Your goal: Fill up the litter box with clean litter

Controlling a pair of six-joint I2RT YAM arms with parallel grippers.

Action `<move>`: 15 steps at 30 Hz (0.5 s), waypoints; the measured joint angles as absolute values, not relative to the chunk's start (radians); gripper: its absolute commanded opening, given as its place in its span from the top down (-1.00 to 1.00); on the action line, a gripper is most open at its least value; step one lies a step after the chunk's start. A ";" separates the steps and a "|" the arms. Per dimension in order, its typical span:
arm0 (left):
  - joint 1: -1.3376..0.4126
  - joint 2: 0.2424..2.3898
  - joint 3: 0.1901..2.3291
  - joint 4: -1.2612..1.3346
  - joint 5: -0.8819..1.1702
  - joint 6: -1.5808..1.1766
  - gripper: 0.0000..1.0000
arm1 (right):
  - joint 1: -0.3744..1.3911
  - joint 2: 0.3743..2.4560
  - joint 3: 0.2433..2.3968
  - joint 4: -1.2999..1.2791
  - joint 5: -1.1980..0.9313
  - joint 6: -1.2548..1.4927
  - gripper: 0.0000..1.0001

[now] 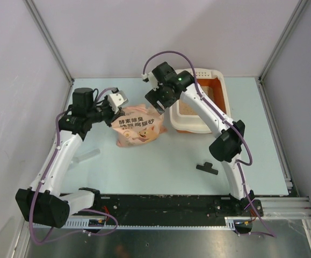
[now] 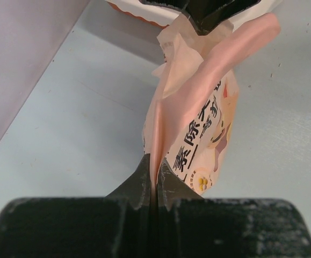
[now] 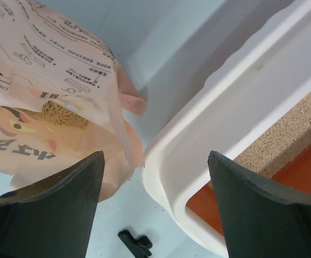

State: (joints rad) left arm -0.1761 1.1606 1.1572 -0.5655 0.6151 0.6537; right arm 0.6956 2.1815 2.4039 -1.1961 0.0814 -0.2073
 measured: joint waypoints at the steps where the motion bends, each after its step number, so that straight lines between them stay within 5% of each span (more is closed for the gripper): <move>1: -0.176 1.161 1.157 -0.564 0.614 0.654 1.00 | 0.696 2.187 2.410 -1.198 0.070 -0.207 -0.40; 5: -0.183 1.167 1.157 -0.553 0.613 0.654 1.00 | 0.696 2.192 2.411 -1.213 0.027 -0.203 -0.01; 9: -0.191 1.190 1.158 -0.517 0.613 0.656 1.00 | 0.696 2.192 2.409 -1.221 -0.009 -0.193 1.00; 15: -0.192 1.253 1.158 -0.402 0.595 0.658 1.00 | 0.694 2.204 2.446 -1.224 0.002 -0.172 1.00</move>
